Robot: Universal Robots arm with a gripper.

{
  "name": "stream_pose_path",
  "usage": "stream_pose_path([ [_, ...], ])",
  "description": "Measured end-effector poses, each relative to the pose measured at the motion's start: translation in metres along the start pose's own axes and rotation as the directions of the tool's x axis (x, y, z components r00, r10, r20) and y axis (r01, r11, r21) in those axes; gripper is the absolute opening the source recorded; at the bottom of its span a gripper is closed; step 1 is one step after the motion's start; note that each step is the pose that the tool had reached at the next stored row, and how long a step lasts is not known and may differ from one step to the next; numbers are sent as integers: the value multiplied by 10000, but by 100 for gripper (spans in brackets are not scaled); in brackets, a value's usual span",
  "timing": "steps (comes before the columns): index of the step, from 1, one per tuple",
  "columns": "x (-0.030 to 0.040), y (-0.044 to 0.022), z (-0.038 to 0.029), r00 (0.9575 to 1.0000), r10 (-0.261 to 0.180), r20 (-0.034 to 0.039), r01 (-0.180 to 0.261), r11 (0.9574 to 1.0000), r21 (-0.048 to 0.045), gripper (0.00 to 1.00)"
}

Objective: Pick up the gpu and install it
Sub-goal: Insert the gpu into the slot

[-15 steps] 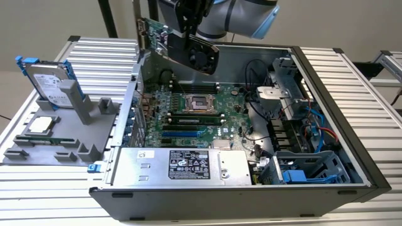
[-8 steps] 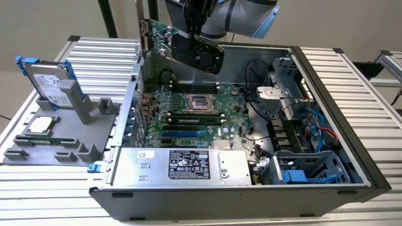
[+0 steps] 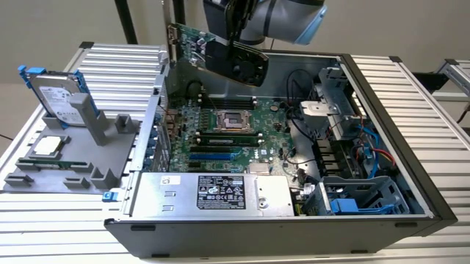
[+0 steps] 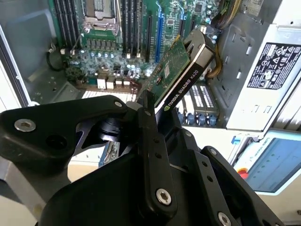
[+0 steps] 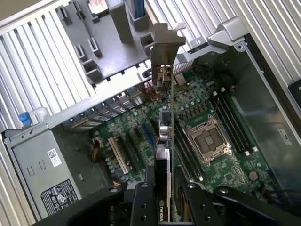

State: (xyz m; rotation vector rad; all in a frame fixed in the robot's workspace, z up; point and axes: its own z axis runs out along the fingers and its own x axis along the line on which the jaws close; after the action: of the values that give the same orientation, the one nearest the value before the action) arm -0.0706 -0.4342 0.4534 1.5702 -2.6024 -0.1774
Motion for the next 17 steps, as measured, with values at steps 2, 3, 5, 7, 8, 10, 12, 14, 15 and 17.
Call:
stream_pose_path([
  [2, -7, -14, -3, 9999, -118, -19, 118, 9999, 2, 0],
  [3, -11, -20, -4, 9998, -182, -28, 182, 9998, 4, 0],
  [5, -16, -31, -6, 9995, -309, -48, 309, 9995, 6, 0],
  [7, -20, -38, -7, 9990, -448, -69, 448, 9990, 9, 0],
  [8, -22, -41, -7, 9986, -519, -79, 519, 9986, 10, 0],
  [10, -24, -45, -8, 9978, -662, -102, 662, 9978, 12, 0],
  [12, -27, -50, -8, 9967, -807, -123, 808, 9967, 14, 0],
  [14, -28, -52, -9, 9955, -940, -144, 940, 9956, 15, 0],
  [15, -28, -54, -9, 9948, -1006, -154, 1007, 9949, 15, 0],
  [17, -30, -56, -10, 9933, -1141, -175, 1142, 9935, 16, 0],
])
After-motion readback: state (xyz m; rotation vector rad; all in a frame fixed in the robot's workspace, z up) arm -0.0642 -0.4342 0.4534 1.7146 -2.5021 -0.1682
